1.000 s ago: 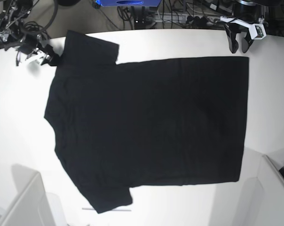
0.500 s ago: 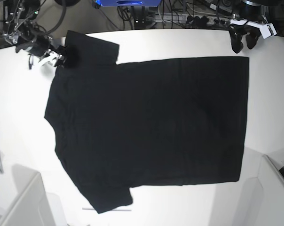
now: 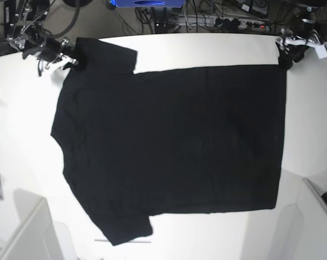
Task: Fold the T-shirt properly
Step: 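Close both grippers on the shoulder corners of the shirt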
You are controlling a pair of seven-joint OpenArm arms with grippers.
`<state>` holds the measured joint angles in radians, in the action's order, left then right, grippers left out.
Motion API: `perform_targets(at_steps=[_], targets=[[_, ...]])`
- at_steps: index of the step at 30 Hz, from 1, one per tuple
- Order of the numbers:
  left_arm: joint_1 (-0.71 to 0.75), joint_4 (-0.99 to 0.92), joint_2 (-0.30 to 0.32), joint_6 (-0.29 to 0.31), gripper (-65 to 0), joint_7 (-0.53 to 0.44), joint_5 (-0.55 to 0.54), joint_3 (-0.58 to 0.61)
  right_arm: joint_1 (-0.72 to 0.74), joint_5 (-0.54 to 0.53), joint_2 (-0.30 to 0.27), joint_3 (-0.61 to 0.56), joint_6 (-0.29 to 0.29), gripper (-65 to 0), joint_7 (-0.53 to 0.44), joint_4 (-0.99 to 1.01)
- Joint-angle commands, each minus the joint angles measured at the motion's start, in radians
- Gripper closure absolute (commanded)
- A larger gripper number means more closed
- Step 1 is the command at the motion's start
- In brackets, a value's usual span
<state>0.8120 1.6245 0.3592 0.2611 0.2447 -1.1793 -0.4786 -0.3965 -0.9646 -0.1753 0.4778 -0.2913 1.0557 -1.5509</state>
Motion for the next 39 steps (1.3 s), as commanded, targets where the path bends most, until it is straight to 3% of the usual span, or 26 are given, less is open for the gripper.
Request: perform_targets(at_steps=[1,5,8,15,34,36,39], targets=[[-0.001,0.004,-0.013,0.016,-43.3,0.032,-0.006,-0.048,-0.008,0.037,-0.005,0.000,0.016,0.0,0.028,-0.001],[-0.087,-0.049,-0.055,0.024,-43.3,0.273,-0.006,-0.188,-0.008,0.036,-0.005,0.000,0.016,0.0,0.030,0.023],[-0.131,-0.059,-0.071,0.025,-43.3,0.344,0.048,-0.211,-0.006,0.036,-0.005,0.000,0.016,0.0,0.030,0.025],[-0.210,-0.060,-0.141,0.025,-43.3,0.350,0.243,-0.210,-0.005,0.036,-0.005,0.000,0.016,0.0,0.030,0.025],[-0.293,-0.069,-0.147,0.024,-42.6,0.351,0.241,-0.136,-0.002,0.036,-0.005,0.000,0.016,0.0,0.030,0.025],[-0.293,-0.069,-0.147,0.024,-36.9,0.351,0.244,-0.136,-0.002,0.036,-0.005,0.000,0.016,0.0,0.030,0.025],[-0.293,-0.069,-0.147,0.024,-20.4,0.351,0.246,-0.136,-0.002,0.036,-0.005,0.000,0.016,0.0,0.030,0.025]])
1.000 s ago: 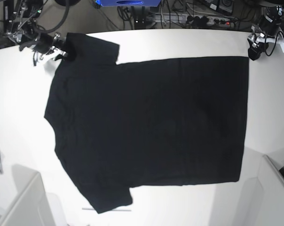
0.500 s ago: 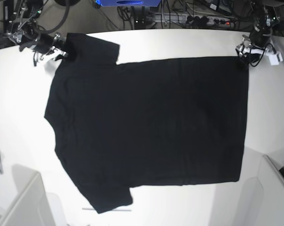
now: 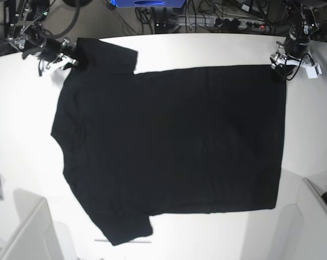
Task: Fold the T-shirt properly
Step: 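Close both grippers on the shoulder corners of the shirt, then lift the shoulder edge with both grippers and pull it toward the robot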
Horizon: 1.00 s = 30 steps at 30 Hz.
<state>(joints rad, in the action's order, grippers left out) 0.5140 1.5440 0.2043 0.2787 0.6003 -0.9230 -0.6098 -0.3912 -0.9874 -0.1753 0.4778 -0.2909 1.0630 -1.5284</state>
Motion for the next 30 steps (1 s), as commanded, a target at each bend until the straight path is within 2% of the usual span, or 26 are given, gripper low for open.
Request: perform_targets(at_steps=[1,4,20,25,30], targets=[[0.005,0.011,0.008,0.006,-15.6,-0.004,-0.011,-0.005,-0.007,0.058,-0.005,0.000,0.015,0.0,0.023,0.002],[0.004,0.011,0.008,0.006,0.0,-0.004,-0.009,-0.005,-0.005,0.058,-0.005,0.000,0.015,0.0,0.023,0.002],[0.051,0.022,0.019,0.006,0.0,-0.004,-0.008,-0.012,-0.044,0.054,-0.003,0.002,0.015,0.0,0.021,-0.010],[0.073,0.036,0.019,0.006,0.0,-0.006,-0.008,-0.014,-0.085,0.052,-0.002,0.003,0.015,0.0,0.021,-0.080],[0.111,0.100,0.028,0.006,0.0,-0.006,-0.008,-0.014,-0.121,0.052,0.033,0.029,0.015,0.0,0.027,-0.165]])
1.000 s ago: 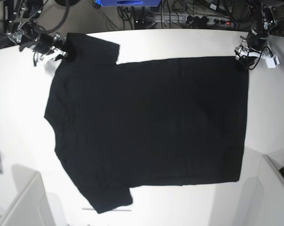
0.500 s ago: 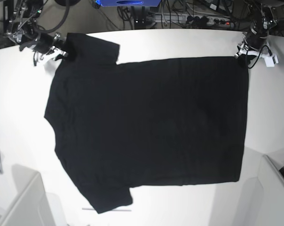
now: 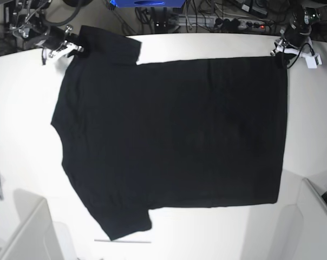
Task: Fold the T-shirt properly
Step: 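Lift the shoulder edge with both grippers and pull it toward the robot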
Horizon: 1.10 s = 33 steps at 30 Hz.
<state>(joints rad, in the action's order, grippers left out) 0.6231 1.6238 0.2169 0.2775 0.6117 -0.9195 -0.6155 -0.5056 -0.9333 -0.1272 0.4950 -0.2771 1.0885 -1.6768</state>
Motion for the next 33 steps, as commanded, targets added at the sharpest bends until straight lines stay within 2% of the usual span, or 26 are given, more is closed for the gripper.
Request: perform_targets(at_steps=[1,3,9,16,28,30,33], targets=[[0.007,0.031,0.016,0.007,0.0,-0.017,-0.011,-0.008,-0.011,-0.002,-0.009,0.023,0.002,0.0,0.003,-0.026],[0.025,0.043,0.016,0.007,0.0,-0.022,-0.011,-0.010,-0.024,0.000,0.007,0.049,0.002,0.0,0.003,-0.050],[0.056,0.065,0.020,0.007,0.0,-0.017,-0.011,-0.010,-0.046,0.000,0.005,0.057,0.002,0.0,0.006,-0.115],[0.063,0.178,0.014,0.004,0.0,-0.016,-0.011,-0.010,0.012,0.000,0.010,0.055,0.002,0.0,0.071,-0.124],[0.027,0.194,0.013,0.002,0.0,-0.016,-0.013,-0.010,0.104,0.001,0.010,0.057,0.008,0.0,0.163,-0.220],[0.010,0.194,0.013,-0.001,0.0,-0.016,-0.013,-0.010,0.123,0.000,0.011,0.057,0.029,0.0,0.175,-0.220],[-0.015,0.189,0.016,-0.063,0.0,-0.016,-0.013,-0.007,0.150,0.000,0.011,0.052,0.089,0.0,0.178,-0.220]])
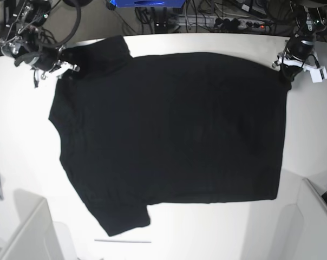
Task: Fold the T-shirt properly
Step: 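Lift the shoulder edge with both grippers and pull it toward the robot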
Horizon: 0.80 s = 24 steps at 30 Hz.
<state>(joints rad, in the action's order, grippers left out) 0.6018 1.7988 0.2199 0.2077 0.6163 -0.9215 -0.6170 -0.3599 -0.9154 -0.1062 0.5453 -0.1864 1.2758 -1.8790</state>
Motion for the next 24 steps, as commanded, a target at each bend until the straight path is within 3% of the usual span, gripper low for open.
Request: perform_targets(at_steps=[1,16,21,24], targets=[[0.004,0.014,0.013,-0.009,0.0,-0.020,-0.011,-0.002,0.014,-0.018,-0.010,0.000,0.011,0.0,-0.009,-0.018],[-0.049,0.008,0.011,-0.021,0.0,-0.017,-0.015,-0.004,0.117,-0.014,-0.014,-0.001,0.018,0.0,0.011,-0.015],[-0.098,0.009,0.009,-0.021,0.0,0.070,-0.015,-0.010,0.164,-0.014,-0.011,0.003,0.020,0.0,0.048,-0.015],[-0.112,0.008,-0.004,-0.021,0.0,0.076,-0.015,-0.051,0.183,-0.014,-0.011,-0.001,0.061,0.0,0.048,-0.015]])
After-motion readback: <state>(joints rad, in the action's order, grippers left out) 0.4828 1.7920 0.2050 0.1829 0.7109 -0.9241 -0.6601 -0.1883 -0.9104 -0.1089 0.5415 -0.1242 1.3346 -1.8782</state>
